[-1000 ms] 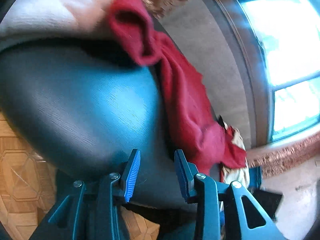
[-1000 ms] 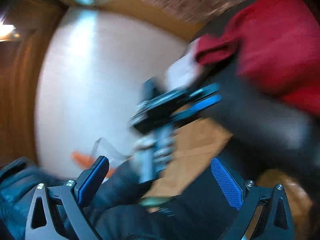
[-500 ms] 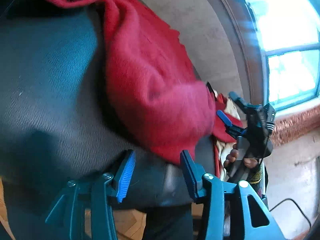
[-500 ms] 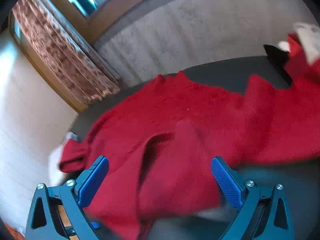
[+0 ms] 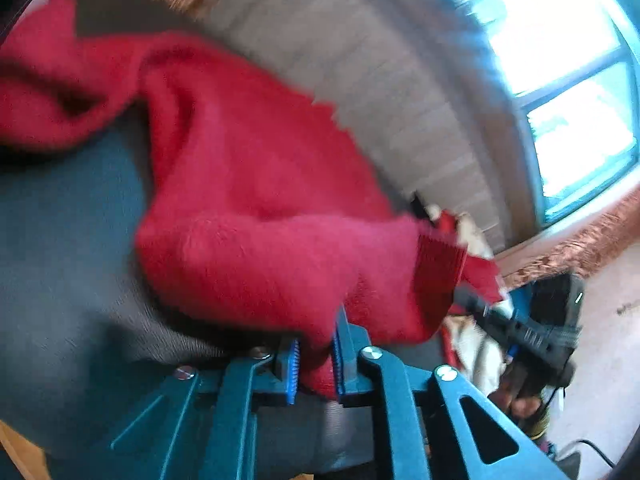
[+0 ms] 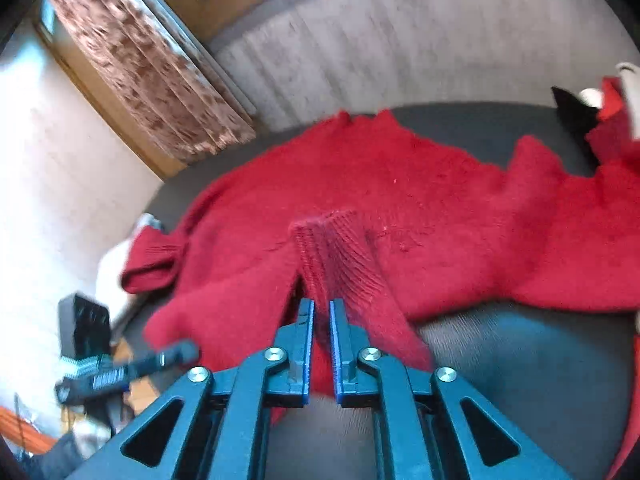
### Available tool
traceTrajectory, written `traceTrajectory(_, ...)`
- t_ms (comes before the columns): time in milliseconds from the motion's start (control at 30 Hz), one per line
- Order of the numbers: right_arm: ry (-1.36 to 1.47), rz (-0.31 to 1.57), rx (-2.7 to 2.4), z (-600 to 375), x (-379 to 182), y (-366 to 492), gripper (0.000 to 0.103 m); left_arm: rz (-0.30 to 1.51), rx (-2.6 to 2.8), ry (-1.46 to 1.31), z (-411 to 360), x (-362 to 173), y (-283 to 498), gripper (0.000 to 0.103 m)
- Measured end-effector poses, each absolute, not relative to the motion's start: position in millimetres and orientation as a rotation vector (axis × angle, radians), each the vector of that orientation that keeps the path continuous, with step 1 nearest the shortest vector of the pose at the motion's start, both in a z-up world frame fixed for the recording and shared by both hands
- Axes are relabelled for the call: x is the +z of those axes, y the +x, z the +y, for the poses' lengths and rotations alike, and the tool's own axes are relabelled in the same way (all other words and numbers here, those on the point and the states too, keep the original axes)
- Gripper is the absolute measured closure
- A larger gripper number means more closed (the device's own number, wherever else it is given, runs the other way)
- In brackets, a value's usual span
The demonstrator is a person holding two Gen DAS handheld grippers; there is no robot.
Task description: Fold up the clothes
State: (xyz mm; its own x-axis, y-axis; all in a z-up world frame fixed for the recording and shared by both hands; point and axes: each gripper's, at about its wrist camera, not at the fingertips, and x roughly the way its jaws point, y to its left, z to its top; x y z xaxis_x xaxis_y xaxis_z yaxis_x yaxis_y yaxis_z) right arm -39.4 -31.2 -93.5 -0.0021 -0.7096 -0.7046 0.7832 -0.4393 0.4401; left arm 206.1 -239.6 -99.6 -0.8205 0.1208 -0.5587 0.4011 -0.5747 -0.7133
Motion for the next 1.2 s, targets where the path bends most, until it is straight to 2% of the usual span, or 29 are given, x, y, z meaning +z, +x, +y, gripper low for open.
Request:
traceTrajectory(33, 1.104, 0.072, -1.680, -17, -87, -34, 0.099, 1.304, -2.557, 0.831, -240, -83, 215, 0.096)
traceTrajectory(100, 1.075, 0.034, -1.663, 13, -75, -24, 0.099, 1.199, -2.645, 0.787, -239, -55, 233, 0.096)
traceTrajectory(133, 1.075, 0.035, -1.659, 28, -73, -19, 0.099, 1.143, -2.688, 0.771, -235, -42, 242, 0.102)
traceTrajectory(300, 1.161, 0.062, -1.644, 83, -92, -2, 0.098, 0.805, -2.742, 0.775, -227, -2, 285, 0.103)
traceTrajectory(367, 1.210, 0.057, -1.654, 93, -108, -2, 0.095, 0.897, -2.673, 0.829, -244, -17, 292, 0.103)
traceTrajectory(433, 1.225, 0.038, -1.674, 92, -116, -6, 0.091, 1.047, -2.580, 0.886, -257, -45, 299, 0.090)
traceTrajectory(467, 1.220, 0.023, -1.682, 88, -117, -8, 0.088, 1.119, -2.536, 0.913, -262, -61, 303, 0.086)
traceTrajectory(500, 1.200, 0.014, -1.695, 84, -116, -9, 0.072, 1.181, -2.519, 0.927, -260, -74, 303, 0.083)
traceTrajectory(533, 1.164, 0.003, -1.719, 76, -113, -11, 0.046, 1.243, -2.500, 0.941, -258, -88, 304, 0.075)
traceTrajectory(567, 1.126, -0.004, -1.745, 70, -109, -12, 0.031, 1.300, -2.486, 0.956, -255, -100, 304, 0.072)
traceTrajectory(600, 1.086, -0.009, -1.773, 62, -106, -14, 0.006, 1.334, -2.492, 0.976, -250, -108, 301, 0.066)
traceTrajectory(633, 1.041, -0.001, -1.801, 52, -104, -17, 0.000, 1.339, -2.499, 1.006, -243, -113, 294, 0.060)
traceTrajectory(700, 1.007, 0.039, -1.814, 34, -104, -23, 0.000, 1.336, -2.515, 1.066, -230, -123, 280, 0.054)
traceTrajectory(767, 1.031, 0.095, -1.796, 9, -112, -30, 0.000, 1.230, -2.551, 1.118, -213, -123, 261, 0.053)
traceTrajectory(867, 1.115, 0.184, -1.734, -24, -134, -33, 0.003, 1.145, -2.575, 1.159, -200, -127, 236, 0.046)
traceTrajectory(967, 1.192, 0.190, -1.684, -35, -149, -35, 0.027, 1.113, -2.558, 1.164, -196, -132, 219, 0.046)
traceTrajectory(1000, 1.205, 0.178, -1.677, -36, -152, -35, 0.040, 1.116, -2.549, 1.154, -195, -132, 216, 0.045)
traceTrajectory(1033, 1.209, 0.170, -1.683, -35, -153, -35, 0.058, 1.124, -2.548, 1.135, -194, -131, 212, 0.044)
traceTrajectory(1100, 1.226, 0.146, -1.685, -33, -154, -36, 0.080, 1.137, -2.541, 1.097, -197, -133, 207, 0.044)
traceTrajectory(1167, 1.236, 0.112, -1.663, -32, -152, -34, 0.083, 1.099, -2.511, 1.089, -202, -134, 203, 0.061)
traceTrajectory(1200, 1.226, 0.127, -1.665, -33, -148, -32, 0.085, 1.080, -2.495, 1.089, -205, -134, 201, 0.092)
